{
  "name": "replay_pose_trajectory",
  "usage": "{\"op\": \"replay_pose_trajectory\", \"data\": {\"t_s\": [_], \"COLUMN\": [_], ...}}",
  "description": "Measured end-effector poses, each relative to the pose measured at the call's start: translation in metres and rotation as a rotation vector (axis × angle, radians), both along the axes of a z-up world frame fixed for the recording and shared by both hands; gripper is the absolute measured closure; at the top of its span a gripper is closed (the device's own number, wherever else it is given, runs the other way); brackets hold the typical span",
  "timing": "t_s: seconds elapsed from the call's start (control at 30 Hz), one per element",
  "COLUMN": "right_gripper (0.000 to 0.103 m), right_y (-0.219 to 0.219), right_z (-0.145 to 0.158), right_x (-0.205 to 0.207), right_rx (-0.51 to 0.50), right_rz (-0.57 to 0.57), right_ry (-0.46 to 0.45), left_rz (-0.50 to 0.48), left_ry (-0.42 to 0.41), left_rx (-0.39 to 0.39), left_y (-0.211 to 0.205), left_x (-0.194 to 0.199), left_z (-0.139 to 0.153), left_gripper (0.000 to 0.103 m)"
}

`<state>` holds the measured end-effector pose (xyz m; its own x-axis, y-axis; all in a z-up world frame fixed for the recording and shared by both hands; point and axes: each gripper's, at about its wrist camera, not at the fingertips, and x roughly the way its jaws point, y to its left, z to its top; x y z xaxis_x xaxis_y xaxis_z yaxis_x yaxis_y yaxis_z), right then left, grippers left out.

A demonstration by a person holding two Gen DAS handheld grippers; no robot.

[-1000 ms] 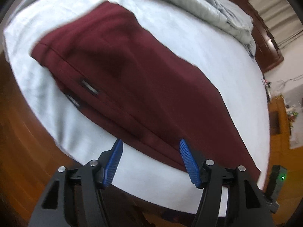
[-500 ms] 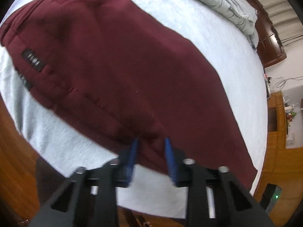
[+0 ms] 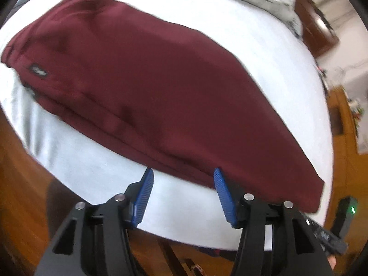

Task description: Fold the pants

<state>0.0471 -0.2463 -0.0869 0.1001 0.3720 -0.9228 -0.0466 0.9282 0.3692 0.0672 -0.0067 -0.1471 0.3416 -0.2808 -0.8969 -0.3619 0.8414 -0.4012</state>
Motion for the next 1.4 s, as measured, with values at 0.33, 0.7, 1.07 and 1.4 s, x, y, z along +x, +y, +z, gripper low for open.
{"op": "replay_pose_trajectory", "data": {"t_s": [0.33,0.7,1.07,1.4], "right_gripper": [0.040,0.041,0.075,0.083], "right_y": [-0.109,-0.180,-0.203,-0.195], "right_z": [0.001,-0.012,-0.025,-0.023], "right_x": [-0.022,-0.029,-0.006,0.000], "right_rx": [0.013,0.047,0.131,0.055], "right_rz": [-0.295,-0.467,-0.563,-0.480], "right_ry": [0.003,-0.015,-0.053,-0.081], "left_rz": [-0.309,-0.389,-0.399,-0.417], "left_ry": [-0.095,-0.064,-0.063,-0.070], "left_rx": [0.041,0.151,0.159,0.180], "left_y": [-0.105,-0.147,-0.160,-0.161], "left_x": [0.050,0.068,0.075,0.072], "left_z": [0.007,-0.014,-0.012,-0.017], "left_gripper": [0.044,0.037,0.033,0.029]}}
